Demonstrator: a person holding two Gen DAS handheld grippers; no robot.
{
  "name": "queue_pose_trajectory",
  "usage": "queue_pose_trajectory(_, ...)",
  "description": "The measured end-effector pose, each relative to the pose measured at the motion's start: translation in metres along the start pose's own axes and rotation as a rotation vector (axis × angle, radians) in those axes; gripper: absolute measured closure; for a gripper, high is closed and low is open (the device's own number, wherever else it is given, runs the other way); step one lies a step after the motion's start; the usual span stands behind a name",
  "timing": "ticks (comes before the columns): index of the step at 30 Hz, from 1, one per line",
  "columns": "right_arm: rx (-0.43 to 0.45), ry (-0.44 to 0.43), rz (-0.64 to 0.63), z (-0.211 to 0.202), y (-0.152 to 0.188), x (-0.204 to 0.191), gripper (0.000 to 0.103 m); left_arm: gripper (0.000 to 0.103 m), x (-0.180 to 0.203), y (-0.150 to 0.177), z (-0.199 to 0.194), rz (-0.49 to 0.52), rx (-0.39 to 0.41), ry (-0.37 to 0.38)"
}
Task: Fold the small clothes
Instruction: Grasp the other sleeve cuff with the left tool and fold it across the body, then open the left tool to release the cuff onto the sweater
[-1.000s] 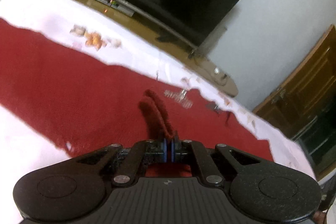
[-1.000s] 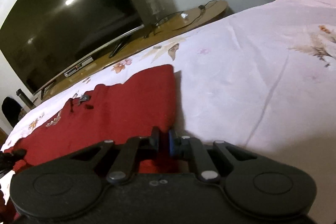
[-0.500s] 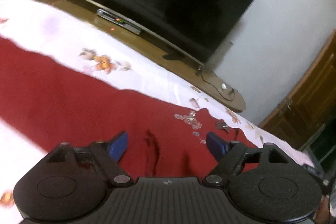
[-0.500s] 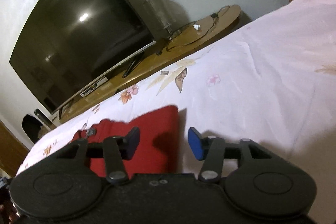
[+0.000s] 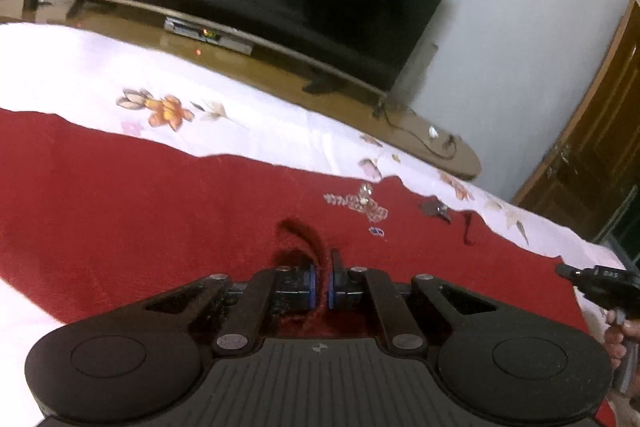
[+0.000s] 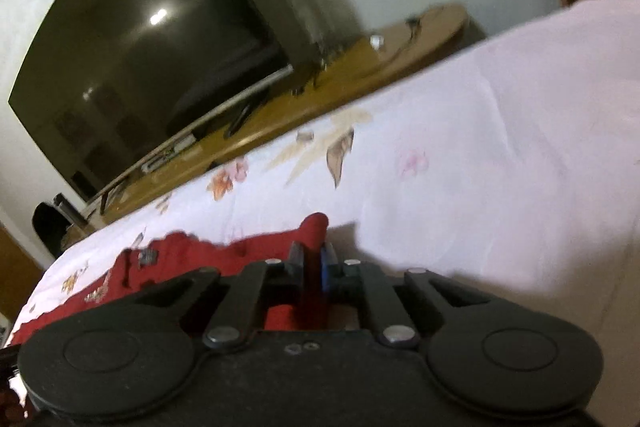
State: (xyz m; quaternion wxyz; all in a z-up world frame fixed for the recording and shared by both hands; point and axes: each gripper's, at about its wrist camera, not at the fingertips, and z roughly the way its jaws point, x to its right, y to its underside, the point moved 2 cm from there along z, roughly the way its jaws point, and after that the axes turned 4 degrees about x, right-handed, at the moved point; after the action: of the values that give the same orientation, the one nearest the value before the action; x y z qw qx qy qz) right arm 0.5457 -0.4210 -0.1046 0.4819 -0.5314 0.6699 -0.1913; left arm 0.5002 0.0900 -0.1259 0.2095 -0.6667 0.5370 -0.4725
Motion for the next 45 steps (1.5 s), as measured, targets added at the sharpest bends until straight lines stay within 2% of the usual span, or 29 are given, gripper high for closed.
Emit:
queue_pose_trajectory(3, 0.030, 0.022, -0.053, -0.004, 0.000, -0.004, 0.096, 0.098, -0.006, 0.007, 0.010, -0.022, -0.046, -0.020)
queue_pose_trajectory(5, -0.038, 0.077, -0.082, 0.012, 0.010, 0.000, 0.095, 0.098, -0.007, 0.004, 0.013, -0.028, -0.056, -0.022)
queue_pose_trajectory(8, -0.021, 0.083, -0.085, 0.014, 0.011, 0.000, 0.096, 0.095, -0.007, 0.005, 0.014, -0.029, -0.058, -0.023)
queue_pose_trajectory(11, -0.029, 0.069, -0.085, 0.015, 0.010, -0.001, 0.091, 0.095, -0.015, 0.004, 0.014, -0.084, -0.071, 0.016)
queue_pose_trajectory(12, -0.030, 0.067, -0.075, 0.014, 0.009, 0.000, 0.085, 0.092, -0.017, 0.003, 0.013, -0.097, -0.076, 0.022)
queue_pose_trajectory(13, -0.013, 0.089, -0.077, 0.007, 0.007, -0.001, 0.070, 0.078, -0.018, 0.002, 0.008, -0.101, -0.072, 0.015)
queue_pose_trajectory(14, 0.016, 0.108, -0.095, -0.003, 0.007, -0.006, 0.066, 0.064, -0.018, 0.001, -0.002, -0.093, -0.042, -0.010)
queue_pose_trajectory(15, 0.054, 0.118, -0.128, -0.016, 0.008, -0.013, 0.064, 0.027, -0.018, 0.001, -0.014, -0.070, 0.013, -0.025)
queue_pose_trajectory(16, 0.081, 0.111, -0.163, -0.029, 0.010, -0.022, 0.064, 0.009, -0.016, 0.004, -0.022, -0.034, 0.052, -0.056)
queue_pose_trajectory(18, 0.088, 0.067, -0.218, -0.044, 0.019, -0.039, 0.064, 0.011, -0.013, 0.007, -0.012, 0.031, -0.013, -0.141)
queue_pose_trajectory(20, 0.020, 0.051, -0.310, -0.041, 0.040, -0.058, 0.065, 0.011, -0.005, 0.007, -0.007, 0.084, -0.030, -0.177)
queue_pose_trajectory(21, -0.039, 0.061, -0.347, -0.033, 0.052, -0.064, 0.065, 0.011, -0.001, 0.006, -0.005, 0.111, -0.040, -0.193)
queue_pose_trajectory(22, -0.067, 0.108, -0.418, -0.026, 0.064, -0.072, 0.064, 0.011, 0.001, 0.005, -0.008, 0.121, -0.039, -0.201)
queue_pose_trajectory(23, -0.043, 0.138, -0.470, -0.027, 0.068, -0.081, 0.064, 0.011, -0.001, 0.003, -0.015, 0.107, -0.019, -0.190)
queue_pose_trajectory(24, -0.047, 0.164, -0.482, -0.028, 0.068, -0.089, 0.063, 0.011, -0.006, 0.000, -0.027, 0.086, 0.017, -0.176)
queue_pose_trajectory(27, 0.018, 0.124, -0.418, -0.050, 0.059, -0.099, 0.059, 0.011, -0.046, -0.007, -0.074, 0.008, 0.123, -0.210)
queue_pose_trajectory(31, 0.054, 0.165, -0.376, -0.077, 0.060, -0.098, 0.059, 0.012, -0.136, -0.022, -0.129, -0.187, 0.210, -0.346)
queue_pose_trajectory(32, 0.051, 0.172, -0.356, -0.083, 0.062, -0.094, 0.059, 0.014, -0.164, -0.026, -0.140, -0.260, 0.223, -0.380)
queue_pose_trajectory(34, 0.036, 0.204, -0.308, -0.090, 0.069, -0.089, 0.059, 0.030, -0.211, -0.031, -0.156, -0.400, 0.242, -0.411)
queue_pose_trajectory(35, 0.027, 0.218, -0.292, -0.093, 0.074, -0.088, 0.059, 0.031, -0.234, -0.032, -0.160, -0.471, 0.237, -0.403)
queue_pose_trajectory(38, 0.017, 0.246, -0.264, -0.098, 0.086, -0.096, 0.059, 0.033, -0.278, -0.036, -0.162, -0.607, 0.251, -0.298)
queue_pose_trajectory(42, 0.022, 0.245, -0.248, -0.109, 0.097, -0.115, 0.059, 0.035, -0.304, -0.048, -0.153, -0.666, 0.244, -0.255)
queue_pose_trajectory(44, 0.026, 0.245, -0.234, -0.112, 0.099, -0.123, 0.059, 0.040, -0.314, -0.052, -0.147, -0.681, 0.244, -0.249)
queue_pose_trajectory(45, 0.029, 0.249, -0.224, -0.113, 0.099, -0.126, 0.059, 0.049, -0.318, -0.053, -0.144, -0.686, 0.240, -0.255)
